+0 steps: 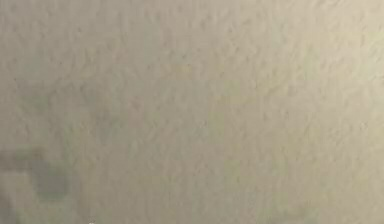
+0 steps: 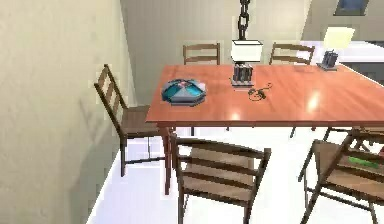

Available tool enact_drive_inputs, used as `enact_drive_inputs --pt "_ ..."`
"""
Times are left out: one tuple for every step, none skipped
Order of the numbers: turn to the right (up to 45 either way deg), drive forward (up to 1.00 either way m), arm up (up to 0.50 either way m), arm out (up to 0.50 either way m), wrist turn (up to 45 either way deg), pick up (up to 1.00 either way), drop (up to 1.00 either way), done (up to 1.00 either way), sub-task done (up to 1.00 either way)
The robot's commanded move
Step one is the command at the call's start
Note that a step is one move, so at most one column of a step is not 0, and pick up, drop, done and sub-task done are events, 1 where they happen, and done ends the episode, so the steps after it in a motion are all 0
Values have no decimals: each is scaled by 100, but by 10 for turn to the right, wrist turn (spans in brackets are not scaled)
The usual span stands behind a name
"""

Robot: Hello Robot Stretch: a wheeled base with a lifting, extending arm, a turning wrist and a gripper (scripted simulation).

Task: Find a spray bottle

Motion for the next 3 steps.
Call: enact_drive_inputs --pt "-450 0 0 0 0 0 0 0 0" --pt "-450 0 0 0 0 0 0 0 0" --pt "-450 0 0 0 0 0 0 0 0"
